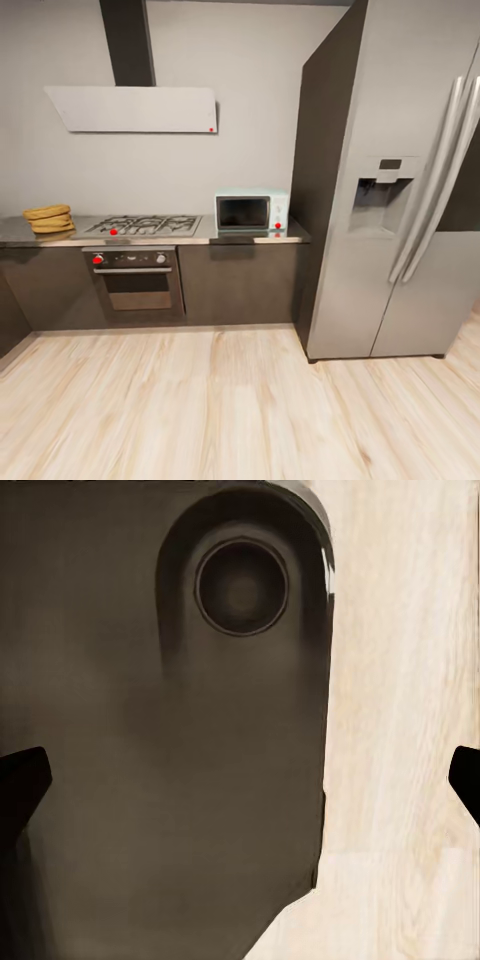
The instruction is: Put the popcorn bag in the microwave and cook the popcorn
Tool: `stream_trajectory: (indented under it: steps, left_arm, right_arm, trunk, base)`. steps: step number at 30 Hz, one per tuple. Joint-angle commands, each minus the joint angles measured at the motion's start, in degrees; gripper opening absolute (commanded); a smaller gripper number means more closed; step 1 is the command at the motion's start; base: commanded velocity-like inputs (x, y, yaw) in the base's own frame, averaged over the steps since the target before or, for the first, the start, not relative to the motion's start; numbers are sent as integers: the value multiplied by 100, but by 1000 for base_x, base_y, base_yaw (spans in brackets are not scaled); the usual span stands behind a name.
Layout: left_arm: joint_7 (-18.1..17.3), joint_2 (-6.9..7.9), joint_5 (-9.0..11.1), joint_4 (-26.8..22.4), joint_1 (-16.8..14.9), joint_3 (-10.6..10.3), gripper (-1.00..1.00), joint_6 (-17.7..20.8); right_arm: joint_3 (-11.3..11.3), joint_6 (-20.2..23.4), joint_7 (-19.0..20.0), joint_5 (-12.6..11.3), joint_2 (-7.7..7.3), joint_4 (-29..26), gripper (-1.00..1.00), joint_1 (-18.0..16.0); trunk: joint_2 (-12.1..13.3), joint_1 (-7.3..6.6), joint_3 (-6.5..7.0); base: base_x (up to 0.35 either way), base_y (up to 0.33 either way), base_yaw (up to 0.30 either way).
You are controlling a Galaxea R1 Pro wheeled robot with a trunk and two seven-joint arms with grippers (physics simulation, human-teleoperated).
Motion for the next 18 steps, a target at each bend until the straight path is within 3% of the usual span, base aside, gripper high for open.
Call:
stream_trajectory:
  steps: [1,18]
  left_arm:
    - [4,-2,54,-2,-1,0,100,-10]
    - [4,-13,55,-2,-1,-7,100,-8]
  right_arm:
    - [-1,-22,-4,-4,-2,3,100,-2]
    - [21,-27,-5,17,-3,3,100,-2]
  trunk:
    - [-2,3,-5]
    - [-2,3,-5]
  base:
    - [323,0,133]
    - [323,0,12]
